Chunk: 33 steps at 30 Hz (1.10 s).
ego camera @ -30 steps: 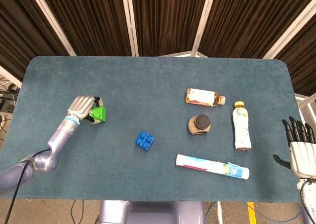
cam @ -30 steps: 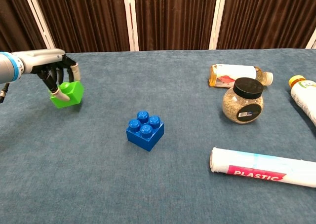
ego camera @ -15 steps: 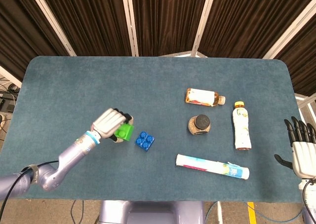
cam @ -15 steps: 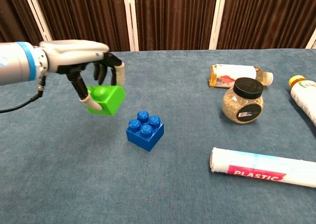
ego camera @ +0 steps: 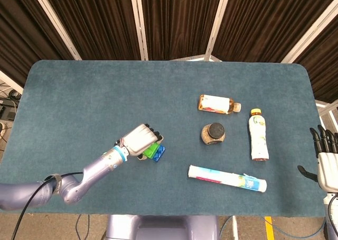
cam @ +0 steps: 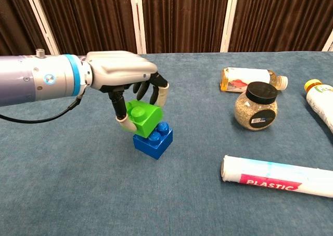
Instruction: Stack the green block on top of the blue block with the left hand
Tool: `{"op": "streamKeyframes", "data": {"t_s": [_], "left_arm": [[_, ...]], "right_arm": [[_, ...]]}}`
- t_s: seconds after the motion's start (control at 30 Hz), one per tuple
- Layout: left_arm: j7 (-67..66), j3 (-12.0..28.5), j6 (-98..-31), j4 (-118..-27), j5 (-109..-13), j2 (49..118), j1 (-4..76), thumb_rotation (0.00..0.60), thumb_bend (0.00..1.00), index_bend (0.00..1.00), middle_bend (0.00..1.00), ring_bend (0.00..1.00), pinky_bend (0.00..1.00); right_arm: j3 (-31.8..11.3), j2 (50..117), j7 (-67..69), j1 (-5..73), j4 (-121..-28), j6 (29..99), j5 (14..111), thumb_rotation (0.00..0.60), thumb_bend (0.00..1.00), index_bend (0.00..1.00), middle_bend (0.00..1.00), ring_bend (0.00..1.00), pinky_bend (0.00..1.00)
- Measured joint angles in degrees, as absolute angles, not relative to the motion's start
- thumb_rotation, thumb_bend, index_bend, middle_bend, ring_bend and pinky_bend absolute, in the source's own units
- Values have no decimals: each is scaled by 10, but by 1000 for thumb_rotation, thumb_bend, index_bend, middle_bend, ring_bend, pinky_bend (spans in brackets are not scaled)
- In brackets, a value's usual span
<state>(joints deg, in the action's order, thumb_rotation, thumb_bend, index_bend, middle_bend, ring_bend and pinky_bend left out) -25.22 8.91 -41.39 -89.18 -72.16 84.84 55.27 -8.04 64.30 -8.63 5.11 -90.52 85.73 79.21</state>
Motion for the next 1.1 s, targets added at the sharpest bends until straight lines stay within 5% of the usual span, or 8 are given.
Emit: {"op": "streamKeyframes", "data": {"t_s": [1.1], "left_arm": [[-276, 63, -401, -826, -676, 911, 596, 600, 25, 480, 508, 449, 399]], "right_arm": [[-85, 644, -92, 52, -905, 854, 782, 600, 0, 0, 0, 0, 0]]}}
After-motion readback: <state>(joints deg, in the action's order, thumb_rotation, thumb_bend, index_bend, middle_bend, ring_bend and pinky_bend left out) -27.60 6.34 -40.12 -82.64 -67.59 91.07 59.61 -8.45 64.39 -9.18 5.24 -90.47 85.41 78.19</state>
